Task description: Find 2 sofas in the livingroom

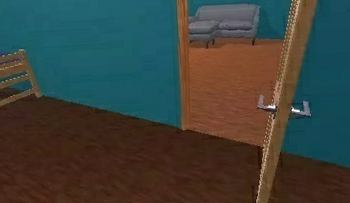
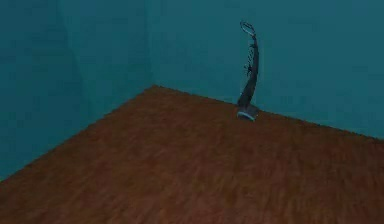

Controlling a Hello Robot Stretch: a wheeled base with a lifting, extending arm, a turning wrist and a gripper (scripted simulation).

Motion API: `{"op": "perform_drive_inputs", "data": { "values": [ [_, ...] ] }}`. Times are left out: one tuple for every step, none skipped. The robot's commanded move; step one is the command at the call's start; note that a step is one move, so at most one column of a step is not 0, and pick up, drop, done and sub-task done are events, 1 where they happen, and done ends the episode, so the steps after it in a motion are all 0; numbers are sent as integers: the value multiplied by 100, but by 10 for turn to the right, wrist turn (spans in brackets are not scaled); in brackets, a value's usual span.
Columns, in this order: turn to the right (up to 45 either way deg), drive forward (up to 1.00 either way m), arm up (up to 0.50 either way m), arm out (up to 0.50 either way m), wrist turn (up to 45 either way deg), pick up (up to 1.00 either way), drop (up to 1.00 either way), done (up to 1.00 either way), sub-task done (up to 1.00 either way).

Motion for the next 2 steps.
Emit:
{"op": "perform_drive_inputs", "data": {
  "values": [
    [0, 100, 0, 0, 0, 0, 0, 0, 0],
    [120, 0, 0, 0, 0, 0, 0, 0, 0]
  ]
}}
